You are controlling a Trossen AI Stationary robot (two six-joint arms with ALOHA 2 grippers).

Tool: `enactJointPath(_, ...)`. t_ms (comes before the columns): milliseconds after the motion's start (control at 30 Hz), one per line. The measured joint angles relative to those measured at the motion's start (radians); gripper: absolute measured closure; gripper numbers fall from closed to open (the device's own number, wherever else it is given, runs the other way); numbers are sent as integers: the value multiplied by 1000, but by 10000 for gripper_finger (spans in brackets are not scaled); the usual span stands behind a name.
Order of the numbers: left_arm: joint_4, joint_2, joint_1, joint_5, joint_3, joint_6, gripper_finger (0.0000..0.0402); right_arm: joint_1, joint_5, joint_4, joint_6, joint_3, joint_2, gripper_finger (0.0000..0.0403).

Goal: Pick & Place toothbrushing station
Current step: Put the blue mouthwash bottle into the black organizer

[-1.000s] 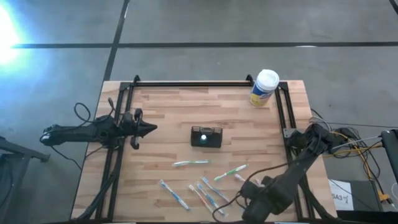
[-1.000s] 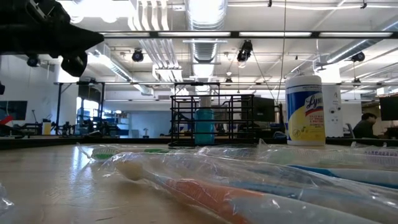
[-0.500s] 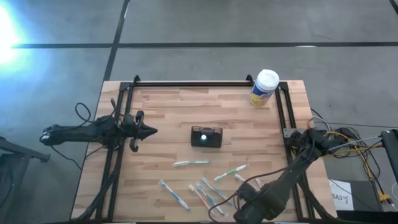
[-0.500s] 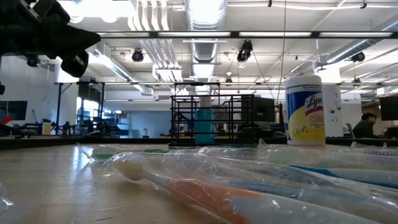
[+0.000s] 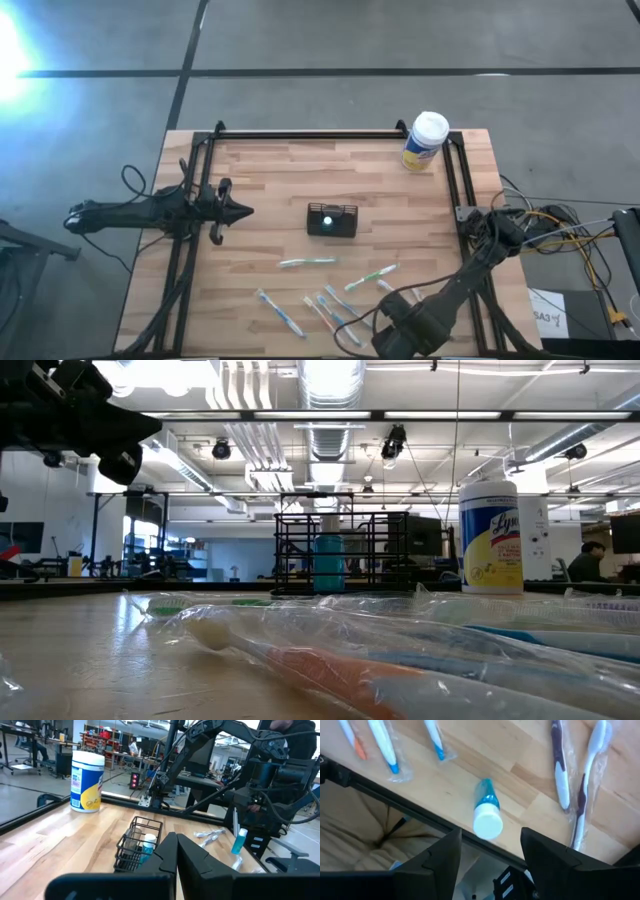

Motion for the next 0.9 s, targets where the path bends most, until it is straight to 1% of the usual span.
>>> enactJointPath(333, 1, 0, 0, 0, 0, -14, 382, 0, -4, -2, 34, -4, 0, 200)
enactJointPath(667, -1, 0, 0, 0, 0, -14, 381, 0, -7, 11, 66, -15, 0, 199)
enactJointPath(900, -6, 0, 0, 0, 0, -14, 381, 0, 19, 24, 82, -18, 0, 200)
